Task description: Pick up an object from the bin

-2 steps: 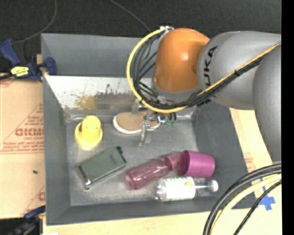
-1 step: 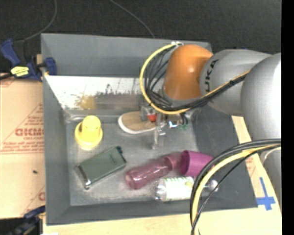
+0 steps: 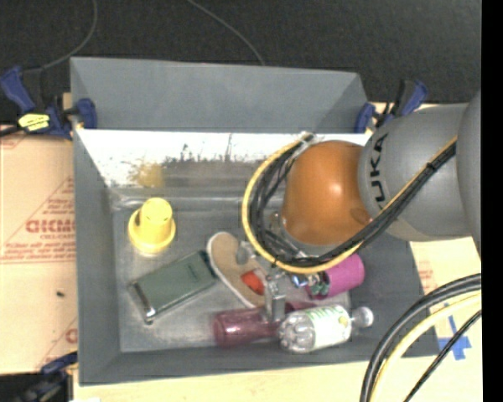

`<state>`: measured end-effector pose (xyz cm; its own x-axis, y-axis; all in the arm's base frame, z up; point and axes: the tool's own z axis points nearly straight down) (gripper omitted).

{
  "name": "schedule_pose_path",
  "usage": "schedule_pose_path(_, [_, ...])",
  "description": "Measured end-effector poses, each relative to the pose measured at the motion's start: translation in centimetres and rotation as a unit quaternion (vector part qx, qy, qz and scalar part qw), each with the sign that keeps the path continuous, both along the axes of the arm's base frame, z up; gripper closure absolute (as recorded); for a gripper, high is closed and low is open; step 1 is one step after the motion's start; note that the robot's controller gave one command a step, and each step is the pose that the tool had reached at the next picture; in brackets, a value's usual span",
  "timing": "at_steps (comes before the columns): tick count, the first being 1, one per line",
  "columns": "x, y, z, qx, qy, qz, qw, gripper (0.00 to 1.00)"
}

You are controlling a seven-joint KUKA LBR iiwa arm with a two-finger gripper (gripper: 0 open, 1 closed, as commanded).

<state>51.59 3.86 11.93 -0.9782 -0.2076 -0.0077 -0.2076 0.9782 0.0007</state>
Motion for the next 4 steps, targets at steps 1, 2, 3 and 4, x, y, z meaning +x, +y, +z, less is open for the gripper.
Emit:
schedule_pose_path(1, [9.8, -6.7, -1.8, 0.001, 0.0013, 0.117, 0.9932, 0.00])
schedule_pose_path(2, [0.4, 1.5, -4.5, 0.002, -0.0081, -0.088, 0.9961, 0.00])
schedule_pose_path(3, [5.3, -0.1, -4.4, 0.001, -0.0057, 0.144, 0.9896, 1.00])
schedule_pose_path(4, [5.3, -0.1, -4.4, 0.001, -0.0058, 0.144, 0.9896, 1.00])
